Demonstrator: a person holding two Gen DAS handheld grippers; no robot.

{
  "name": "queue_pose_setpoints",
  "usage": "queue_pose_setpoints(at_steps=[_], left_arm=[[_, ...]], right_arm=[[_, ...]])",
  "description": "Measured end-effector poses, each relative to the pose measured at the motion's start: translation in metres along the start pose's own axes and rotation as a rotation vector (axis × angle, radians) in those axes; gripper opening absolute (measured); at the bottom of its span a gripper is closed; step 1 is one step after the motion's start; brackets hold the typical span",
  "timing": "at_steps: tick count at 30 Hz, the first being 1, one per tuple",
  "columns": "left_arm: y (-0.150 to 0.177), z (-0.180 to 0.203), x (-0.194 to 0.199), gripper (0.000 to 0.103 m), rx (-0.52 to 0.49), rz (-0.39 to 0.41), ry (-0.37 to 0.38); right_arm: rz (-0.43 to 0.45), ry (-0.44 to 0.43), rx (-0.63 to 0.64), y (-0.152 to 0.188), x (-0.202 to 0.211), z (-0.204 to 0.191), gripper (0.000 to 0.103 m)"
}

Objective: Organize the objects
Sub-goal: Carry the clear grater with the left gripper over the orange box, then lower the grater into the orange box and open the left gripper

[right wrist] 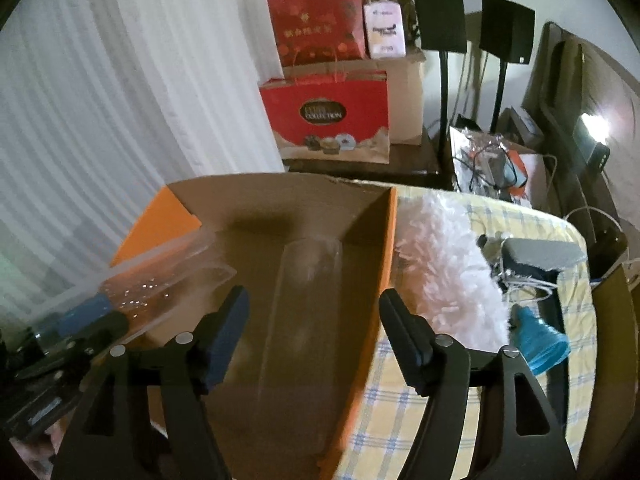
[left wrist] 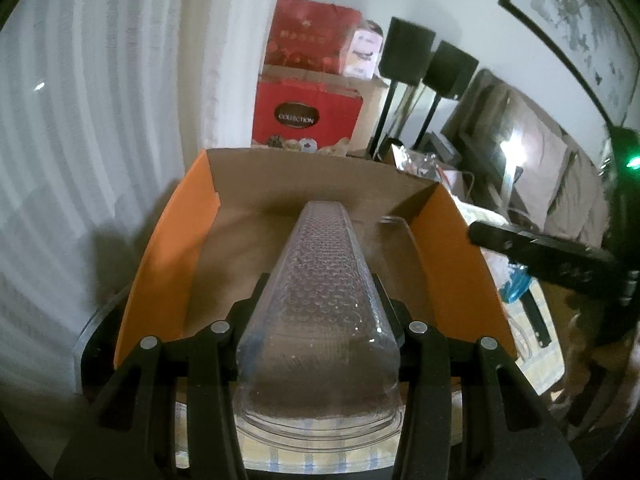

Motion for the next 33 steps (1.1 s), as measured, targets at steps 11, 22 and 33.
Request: queue_pose_setpoints(at_steps=[11, 22, 33], left_arm=[[0.005, 0.008, -0.001, 0.042, -0.021, -0.015, -0.006], [0.021, 0.031, -0.027, 0.068, -0.029, -0.090, 0.018], [0.013, 0.032, -0.020, 0.046, -0.039, -0.052, -0.008]], right_arm=[[-0.003, -0.037, 0.054, 0.015, 0.018, -0.011, 0.071], [0.003, -0.020, 0.032, 0.031, 0.032, -0.001, 0.071], [0.042, 0.028, -0.045, 0.044, 0.067, 0.046, 0.071]])
Point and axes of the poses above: each gripper's, at about its wrist camera, not at the fingertips, and x roughly against the way its jaws point, z to its right, y to its underside, the point moved 3 cm from there along -x, roughly the way its jaws point, and after that the axes turned 14 degrees about -y, right-handed, at the moved point
